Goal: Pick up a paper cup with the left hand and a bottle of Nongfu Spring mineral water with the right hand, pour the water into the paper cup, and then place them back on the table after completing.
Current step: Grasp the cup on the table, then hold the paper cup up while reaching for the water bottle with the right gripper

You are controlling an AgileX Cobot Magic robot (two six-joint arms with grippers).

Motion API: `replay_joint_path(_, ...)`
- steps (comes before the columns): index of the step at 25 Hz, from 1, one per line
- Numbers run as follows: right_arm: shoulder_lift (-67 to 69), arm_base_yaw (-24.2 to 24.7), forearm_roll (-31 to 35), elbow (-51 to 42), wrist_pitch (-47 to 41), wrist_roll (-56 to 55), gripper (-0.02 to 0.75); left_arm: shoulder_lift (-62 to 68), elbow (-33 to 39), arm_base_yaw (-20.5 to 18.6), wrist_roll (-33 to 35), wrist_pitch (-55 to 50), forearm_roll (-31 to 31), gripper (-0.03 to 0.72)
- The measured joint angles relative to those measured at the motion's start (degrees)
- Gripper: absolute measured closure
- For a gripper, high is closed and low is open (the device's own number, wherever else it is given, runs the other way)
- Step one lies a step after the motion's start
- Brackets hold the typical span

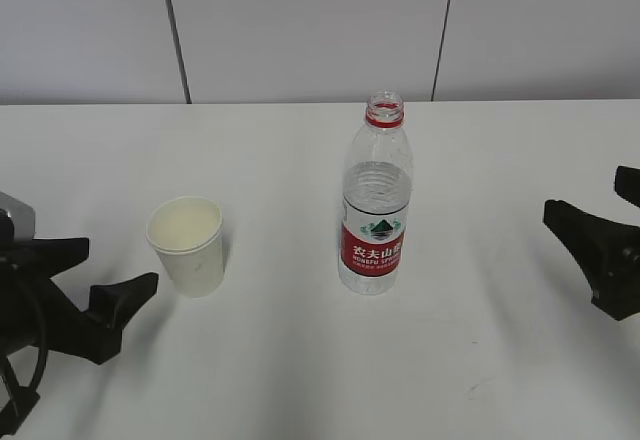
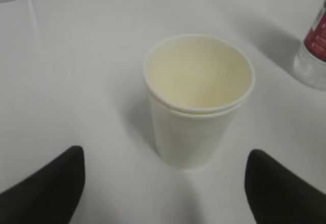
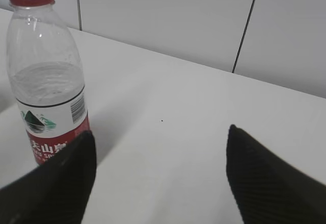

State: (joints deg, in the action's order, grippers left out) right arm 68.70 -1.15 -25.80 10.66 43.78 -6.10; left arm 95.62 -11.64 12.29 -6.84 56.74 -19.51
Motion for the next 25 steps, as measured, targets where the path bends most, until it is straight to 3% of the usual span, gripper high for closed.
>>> replay_joint_path(6,0.0,0.0,0.0,0.0,0.0,-0.1,0.15,7.29,-1.36,0.0,0.0,6.2,-2.1,0.103)
replay_joint_path(25,0.0,0.0,0.0,0.0,0.0,-0.08,0.15,16.42,-12.49,0.0,-0.13,5.32,-8.35,0.103)
